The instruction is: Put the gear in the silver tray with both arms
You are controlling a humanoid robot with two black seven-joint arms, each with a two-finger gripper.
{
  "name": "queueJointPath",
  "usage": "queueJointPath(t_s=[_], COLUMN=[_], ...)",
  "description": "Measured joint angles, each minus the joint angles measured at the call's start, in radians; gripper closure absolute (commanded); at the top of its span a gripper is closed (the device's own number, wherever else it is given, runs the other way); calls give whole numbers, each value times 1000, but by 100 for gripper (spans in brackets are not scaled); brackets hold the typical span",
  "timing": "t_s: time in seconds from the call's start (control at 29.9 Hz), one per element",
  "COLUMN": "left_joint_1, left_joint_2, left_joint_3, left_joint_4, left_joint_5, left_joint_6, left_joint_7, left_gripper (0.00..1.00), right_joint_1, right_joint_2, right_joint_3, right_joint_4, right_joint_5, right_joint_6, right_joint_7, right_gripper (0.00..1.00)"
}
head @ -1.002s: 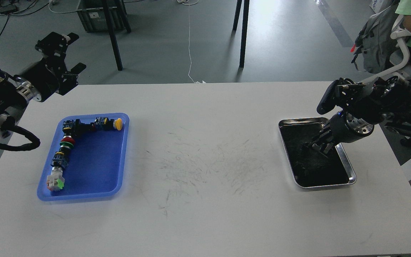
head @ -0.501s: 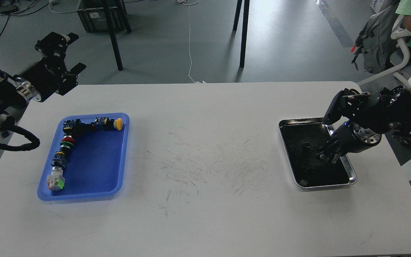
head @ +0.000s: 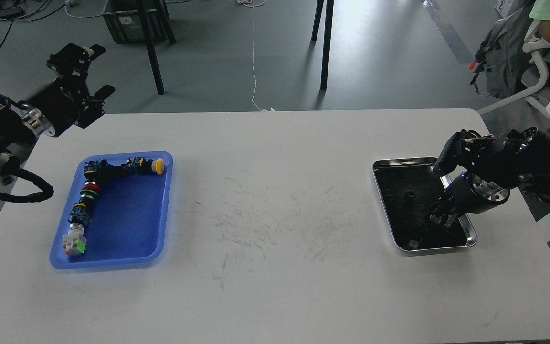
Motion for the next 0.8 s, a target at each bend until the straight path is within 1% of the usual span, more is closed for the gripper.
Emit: queueJointPath(t_s=[0.07,0.13,0.2,0.27,0.47,0.57,0.63,0.7,0.8], left_joint_1=[0,0,0,0,1,1,3,8,9], left_joint_2=[0,0,0,0,3,14,17,20,24], left_joint_3=[0,-1,-1,-2,-5,-29,-44,-50,-55], left_joint_4=[0,0,0,0,7,9,11,19,26], left_joint_5=[0,0,0,0,-4,-34,-51,-58,-66], left_joint_6=[0,1,1,1,8,5,5,5,-13], left_joint_7=[0,0,0,0,0,0,0,0,0], left_gripper=[1,1,1,1,1,1,1,1,1], right_joint_1=[0,0,0,0,3,1,-3,-8,-21], right_joint_2=[0,0,0,0,0,-1,-2,-5,-6], right_joint_3=[1,1,1,1,12,47,75,106,161], right_joint_4=[-2,-4,-5,-5,-12,-17,-20,-22,-30], right_joint_5=[0,1,2,2,10,18,22,29,72], right_joint_6=[0,0,0,0,-1,-2,-1,0,4], right_joint_7=[0,0,0,0,0,0,0,0,0], right_gripper=[66,65,61,60,51,46,39,34,32])
